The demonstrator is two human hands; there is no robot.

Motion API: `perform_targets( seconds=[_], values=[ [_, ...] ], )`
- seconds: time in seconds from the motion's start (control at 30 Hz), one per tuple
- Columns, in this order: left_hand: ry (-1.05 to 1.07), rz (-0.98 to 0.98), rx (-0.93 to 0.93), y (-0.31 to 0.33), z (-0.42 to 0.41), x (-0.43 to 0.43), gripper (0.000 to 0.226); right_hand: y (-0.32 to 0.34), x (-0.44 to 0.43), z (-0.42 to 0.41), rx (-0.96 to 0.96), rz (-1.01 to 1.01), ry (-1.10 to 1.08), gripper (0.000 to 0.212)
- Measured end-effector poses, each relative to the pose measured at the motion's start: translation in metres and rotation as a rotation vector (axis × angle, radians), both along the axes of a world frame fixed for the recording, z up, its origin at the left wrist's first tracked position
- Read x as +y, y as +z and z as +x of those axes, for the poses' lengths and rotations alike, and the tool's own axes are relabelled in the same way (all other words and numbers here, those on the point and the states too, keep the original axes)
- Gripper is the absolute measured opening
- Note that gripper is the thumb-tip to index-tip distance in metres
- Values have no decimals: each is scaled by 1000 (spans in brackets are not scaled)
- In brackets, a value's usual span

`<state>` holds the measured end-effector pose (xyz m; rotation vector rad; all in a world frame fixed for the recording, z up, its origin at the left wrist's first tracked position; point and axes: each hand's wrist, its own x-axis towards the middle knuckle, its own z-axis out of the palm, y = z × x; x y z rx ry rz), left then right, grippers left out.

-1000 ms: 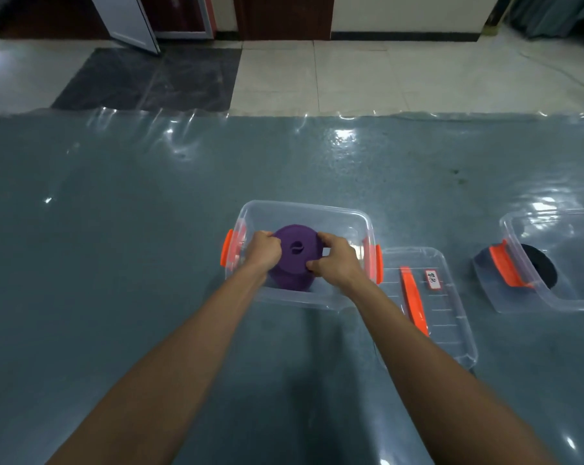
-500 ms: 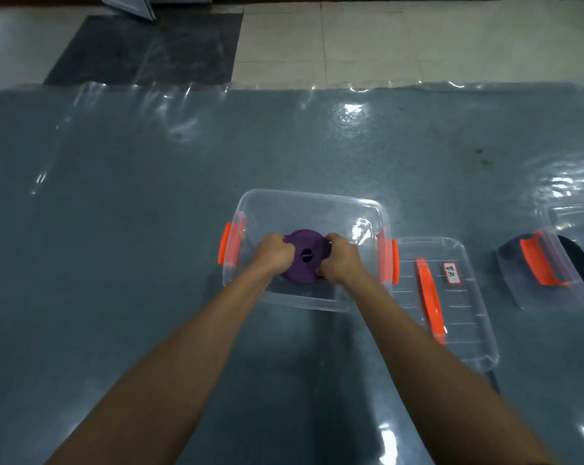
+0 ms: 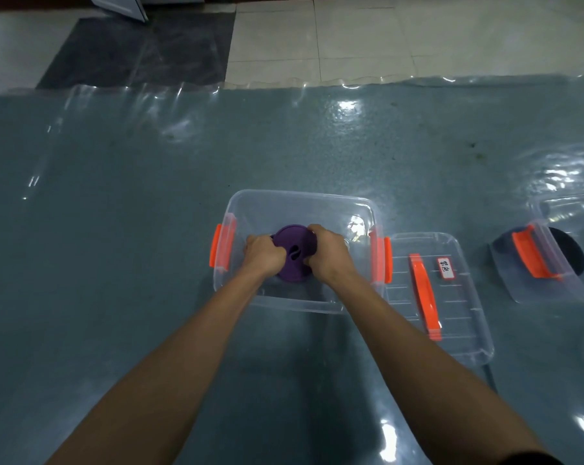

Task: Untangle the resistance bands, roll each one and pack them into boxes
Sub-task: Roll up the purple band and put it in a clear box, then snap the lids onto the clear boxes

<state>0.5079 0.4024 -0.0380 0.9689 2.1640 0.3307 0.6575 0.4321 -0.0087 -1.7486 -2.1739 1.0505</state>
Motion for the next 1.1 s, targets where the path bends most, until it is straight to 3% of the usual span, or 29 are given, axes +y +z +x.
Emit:
perform_targets(
  seconds=[0.2,0.4,0.67,0.8,0.9,1.0,1.1],
  values=[
    [-68,79,55,24,6,-7,31,-3,3,-3,-139,19,85,41],
    [-393,-35,263,42,13,-4,18,-7,15,-2,-299,-25,192,46],
    [-668,-161,534,50,15,0,34,-1,17,3,-287,-88,267,42],
    [-678,-149,560,68,15,2,38,28,11,20,-133,-67,225,37],
    [-649,33,529,87,26,1,34,62,-2,43,108,82,84,45],
    [-611,243,388,107,60,-2,29,88,-23,80,383,245,-140,31],
    [-668,423,252,126,108,-13,30,85,-44,133,447,241,-310,24]
  ],
)
